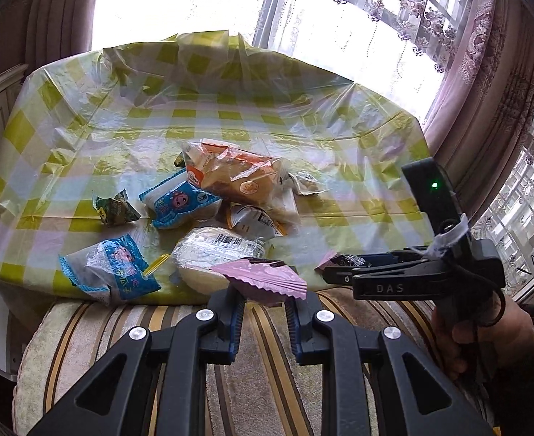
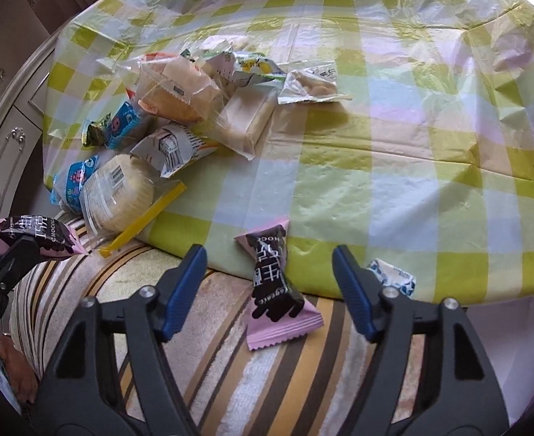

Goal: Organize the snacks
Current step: 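Carry the pink candies to the white box and release both grippers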

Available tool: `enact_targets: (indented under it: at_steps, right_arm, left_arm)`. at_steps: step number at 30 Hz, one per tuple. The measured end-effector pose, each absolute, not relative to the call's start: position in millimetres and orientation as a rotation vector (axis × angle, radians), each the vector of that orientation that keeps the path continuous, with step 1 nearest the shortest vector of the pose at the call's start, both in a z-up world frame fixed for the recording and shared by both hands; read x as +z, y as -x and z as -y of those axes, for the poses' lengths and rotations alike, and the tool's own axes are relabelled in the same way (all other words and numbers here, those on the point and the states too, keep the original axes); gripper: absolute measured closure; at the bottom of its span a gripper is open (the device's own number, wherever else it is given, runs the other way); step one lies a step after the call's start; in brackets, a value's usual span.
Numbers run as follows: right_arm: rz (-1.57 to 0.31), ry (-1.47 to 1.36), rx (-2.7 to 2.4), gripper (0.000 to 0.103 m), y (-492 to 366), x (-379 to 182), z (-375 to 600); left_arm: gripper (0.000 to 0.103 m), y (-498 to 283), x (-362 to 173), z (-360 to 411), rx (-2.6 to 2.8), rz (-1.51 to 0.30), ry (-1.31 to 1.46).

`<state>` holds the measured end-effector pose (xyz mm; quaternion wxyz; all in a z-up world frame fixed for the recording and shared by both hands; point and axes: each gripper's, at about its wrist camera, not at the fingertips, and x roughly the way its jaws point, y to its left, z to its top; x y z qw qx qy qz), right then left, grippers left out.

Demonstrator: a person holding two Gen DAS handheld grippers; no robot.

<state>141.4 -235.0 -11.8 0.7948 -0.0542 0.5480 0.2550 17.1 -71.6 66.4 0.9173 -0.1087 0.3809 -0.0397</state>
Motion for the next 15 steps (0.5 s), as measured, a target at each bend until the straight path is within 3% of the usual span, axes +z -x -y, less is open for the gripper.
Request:
enact_targets:
  at_steps: [1, 3, 6, 15]
  right_arm:
    - [-1.201, 0.128, 0.564, 0.055, -141.9, -18.1, 230.9]
    - [-1.199, 0.144, 0.568, 0.068, -140.0, -21.4, 228.8]
    - [-1.168, 0.092, 0.610, 0.074, -135.3, -15.3, 236.4]
    - [-0.996, -0.139, 0.478, 0.076, -122.6, 31.2, 334.7]
  left_arm:
    - [0.081, -18.0, 66.4, 72.9, -0.085, -0.785, 0.223]
    - [0.081, -20.6, 65.9, 75.4, -0.089, -0.787, 0.221]
    - [0.081, -26.1, 66.5, 81.7, -0.103, -0.788, 0.218]
    - [0.081, -54.9, 76.3, 146.6, -0.300, -0.793, 0.151]
